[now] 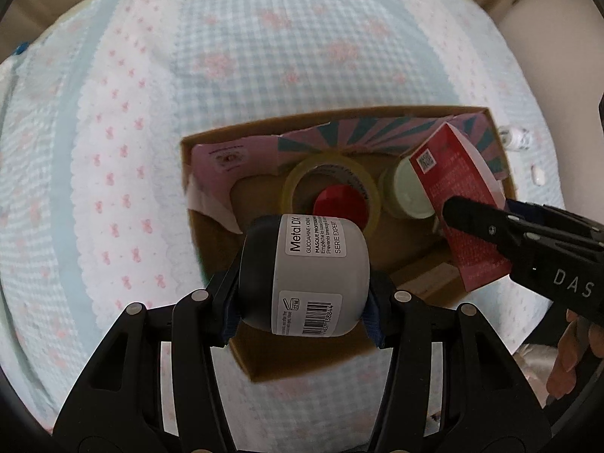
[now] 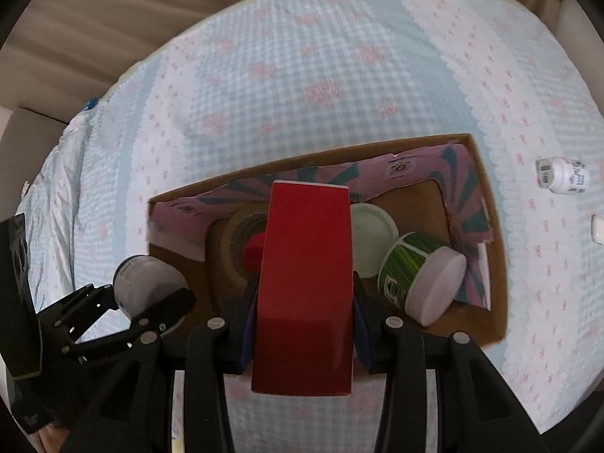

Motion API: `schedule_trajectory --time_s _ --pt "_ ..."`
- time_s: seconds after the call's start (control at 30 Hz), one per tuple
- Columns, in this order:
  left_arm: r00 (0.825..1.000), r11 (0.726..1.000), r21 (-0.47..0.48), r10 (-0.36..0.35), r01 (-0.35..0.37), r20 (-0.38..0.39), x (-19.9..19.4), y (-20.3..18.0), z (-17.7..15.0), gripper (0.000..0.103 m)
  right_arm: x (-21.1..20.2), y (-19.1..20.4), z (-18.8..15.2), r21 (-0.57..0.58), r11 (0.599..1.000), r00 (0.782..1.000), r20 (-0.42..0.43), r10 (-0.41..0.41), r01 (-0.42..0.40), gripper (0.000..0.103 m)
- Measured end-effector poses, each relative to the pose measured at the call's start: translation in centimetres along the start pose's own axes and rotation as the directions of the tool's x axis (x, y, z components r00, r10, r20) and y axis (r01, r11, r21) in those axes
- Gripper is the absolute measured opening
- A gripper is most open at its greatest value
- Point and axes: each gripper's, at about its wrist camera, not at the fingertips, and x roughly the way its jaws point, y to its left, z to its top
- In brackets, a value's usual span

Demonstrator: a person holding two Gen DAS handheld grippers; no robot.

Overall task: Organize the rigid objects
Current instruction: 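Release the jar into the box while right tool releases red box there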

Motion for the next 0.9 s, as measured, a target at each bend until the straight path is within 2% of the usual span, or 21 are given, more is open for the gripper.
schedule_trajectory --time_s 0.2,0.27,0.3,0.33,0.37,0.4,0.43,0.47,0.63,0.9 --pt "0.999 0.999 0.026 0.044 -0.043 -0.02 1.4 -0.3 0.1 0.048 1.7 -0.3 0.9 -0.018 1.0 0.999 -0.026 0.023 -0.023 0.039" --pt "0.999 0.999 0.033 0.041 -0.04 -0.016 1.5 -0.4 0.1 0.056 2.1 -0.2 1.2 -0.025 0.999 0.999 -0.033 0.041 -0.042 0.04" --pt "1.0 0.999 0.033 0.025 -0.024 -0.008 1.4 -0.4 0.1 0.083 2.1 -0.1 1.3 -0.033 0.999 0.999 -0.02 0.04 -0.04 0.04" --pt "1.0 0.999 0.033 0.01 -0.01 -0.001 1.2 -0.4 0.1 0.101 2.1 -0.1 1.3 -0.045 0.998 0.999 -0.006 0.046 -0.046 0.041" --pt "1.0 0.999 0.033 -0.005 0.004 0.014 0.9 -0.4 0.0 0.103 2.0 -0.1 1.3 -0.05 0.997 0.998 0.0 0.062 -0.062 0.048" --pt "1.0 0.999 0.033 -0.014 0.014 0.023 0.7 -0.4 -0.1 0.103 2.1 -0.1 1.3 -0.049 0.996 0.997 -0.008 0.073 -0.073 0.068" --pt "0.999 0.999 0.029 -0.019 0.018 0.03 0.5 -0.4 -0.3 0.103 2.0 -0.2 1.2 -0.054 0.997 0.998 -0.012 0.063 -0.063 0.082" --pt "0.999 0.999 0.026 -0.019 0.018 0.032 0.4 -0.3 -0.3 0.103 1.9 -0.2 1.1 -0.064 0.997 0.999 -0.009 0.053 -0.054 0.102" --pt "0.999 1.0 -0.003 -0.011 0.011 0.034 0.0 0.4 -1.1 0.103 1.8 -0.3 0.0 -0.103 0.994 0.999 -0.043 0.025 -0.029 0.103" --pt "0.999 0.999 -0.043 0.005 -0.003 0.05 -1.3 0.8 -2.7 0.103 -0.3 -0.5 -1.6 -0.093 0.995 0.999 0.016 0.032 -0.031 0.103"
